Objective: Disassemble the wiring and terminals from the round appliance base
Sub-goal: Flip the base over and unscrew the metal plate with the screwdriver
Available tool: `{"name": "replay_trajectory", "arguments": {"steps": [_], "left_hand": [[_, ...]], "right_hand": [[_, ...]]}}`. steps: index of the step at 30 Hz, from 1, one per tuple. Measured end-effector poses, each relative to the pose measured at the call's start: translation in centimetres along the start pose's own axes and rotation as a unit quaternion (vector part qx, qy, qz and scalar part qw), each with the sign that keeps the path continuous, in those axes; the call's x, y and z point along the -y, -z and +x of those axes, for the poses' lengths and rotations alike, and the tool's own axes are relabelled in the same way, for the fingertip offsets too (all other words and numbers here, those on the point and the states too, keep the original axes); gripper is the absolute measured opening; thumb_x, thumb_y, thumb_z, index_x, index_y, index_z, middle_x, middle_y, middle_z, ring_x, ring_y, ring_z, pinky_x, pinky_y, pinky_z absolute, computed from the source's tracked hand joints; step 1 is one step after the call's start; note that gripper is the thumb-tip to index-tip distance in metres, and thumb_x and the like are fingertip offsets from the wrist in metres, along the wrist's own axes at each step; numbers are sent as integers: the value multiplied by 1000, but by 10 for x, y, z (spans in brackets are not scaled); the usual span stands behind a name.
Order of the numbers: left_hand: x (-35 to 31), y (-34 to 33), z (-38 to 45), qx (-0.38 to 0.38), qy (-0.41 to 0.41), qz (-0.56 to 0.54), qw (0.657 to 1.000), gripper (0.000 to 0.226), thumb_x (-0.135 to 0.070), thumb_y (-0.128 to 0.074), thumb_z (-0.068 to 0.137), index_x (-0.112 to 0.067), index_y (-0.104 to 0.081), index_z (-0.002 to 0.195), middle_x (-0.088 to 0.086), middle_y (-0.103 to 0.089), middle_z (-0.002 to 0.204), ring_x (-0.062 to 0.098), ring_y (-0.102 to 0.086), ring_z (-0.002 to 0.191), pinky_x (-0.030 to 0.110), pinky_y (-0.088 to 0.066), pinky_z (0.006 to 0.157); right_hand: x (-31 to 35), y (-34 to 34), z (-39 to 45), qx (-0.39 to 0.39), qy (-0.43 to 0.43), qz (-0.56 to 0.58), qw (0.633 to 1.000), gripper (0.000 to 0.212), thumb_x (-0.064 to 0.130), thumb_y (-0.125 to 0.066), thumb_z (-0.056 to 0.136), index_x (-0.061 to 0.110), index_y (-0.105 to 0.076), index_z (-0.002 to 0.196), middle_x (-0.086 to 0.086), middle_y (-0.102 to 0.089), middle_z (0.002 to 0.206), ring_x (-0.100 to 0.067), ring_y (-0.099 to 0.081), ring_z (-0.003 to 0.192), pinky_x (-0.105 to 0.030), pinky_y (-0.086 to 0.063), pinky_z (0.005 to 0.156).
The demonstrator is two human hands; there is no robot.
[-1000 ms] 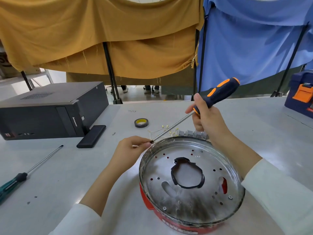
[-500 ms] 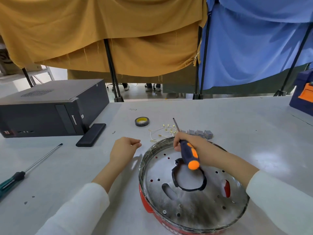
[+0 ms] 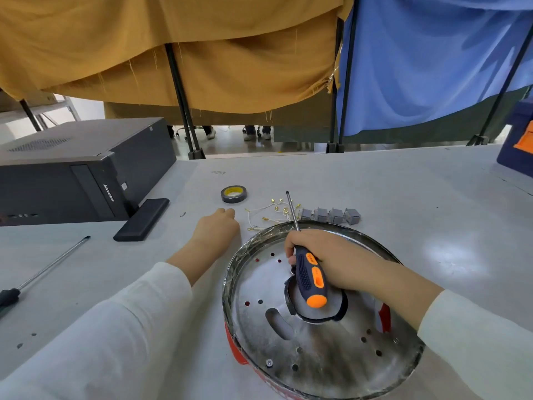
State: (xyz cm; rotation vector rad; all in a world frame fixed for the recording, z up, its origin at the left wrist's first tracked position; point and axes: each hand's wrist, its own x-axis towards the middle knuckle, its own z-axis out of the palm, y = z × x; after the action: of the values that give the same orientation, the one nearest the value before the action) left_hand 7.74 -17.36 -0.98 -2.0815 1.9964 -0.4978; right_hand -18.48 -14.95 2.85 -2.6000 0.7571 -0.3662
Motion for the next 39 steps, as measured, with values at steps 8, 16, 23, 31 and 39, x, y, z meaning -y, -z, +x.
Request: {"name": "replay_trajectory", "arguments": {"steps": [8, 16, 23, 31, 39], "left_hand": [[22, -14, -2, 28, 5, -266, 964, 45, -12, -40, 95, -34, -51, 132, 0, -50, 114, 19, -51, 106, 35, -46, 84], [26, -23, -1, -29, 128, -405, 905, 13, -30, -61, 88, -22, -67, 96, -7, -62, 90, 15, -56, 89, 24, -37, 70], [13, -28, 26, -64, 170, -412, 893, 6, -28, -58, 89, -24, -62, 86, -6, -60, 87, 19, -55, 85, 29, -42, 70], [16, -29, 51, -44, 142, -400, 904, 10, -31, -53, 87, -35, -60, 82, -15, -57, 80, 14, -55, 82, 27, -43, 69], [11, -30, 56, -62, 180, -399, 897, 15, -31, -51, 87, -31, -63, 96, -10, -59, 87, 18, -56, 87, 28, -40, 68]], "right_hand": [[0, -2, 2, 8, -23, 19, 1000, 33, 5, -50, 84, 37, -46, 91, 11, -59, 91, -12, -58, 88, -40, -50, 76], [-4, -3, 3, 12, -23, 30, 999, 35, 7, -50, 86, 41, -44, 91, 13, -55, 91, -9, -60, 92, -38, -50, 76], [-10, -6, 5, 8, -12, 52, 999, 32, 9, -48, 88, 40, -44, 91, 15, -51, 88, -8, -61, 92, -38, -52, 74], [-12, -5, 5, 5, 0, 71, 997, 36, 6, -50, 89, 41, -43, 89, 18, -52, 88, -5, -62, 92, -36, -52, 74], [-17, -8, 9, 0, 11, 67, 998, 33, 11, -51, 87, 43, -43, 90, 30, -51, 91, 1, -61, 87, -25, -50, 67]]}}
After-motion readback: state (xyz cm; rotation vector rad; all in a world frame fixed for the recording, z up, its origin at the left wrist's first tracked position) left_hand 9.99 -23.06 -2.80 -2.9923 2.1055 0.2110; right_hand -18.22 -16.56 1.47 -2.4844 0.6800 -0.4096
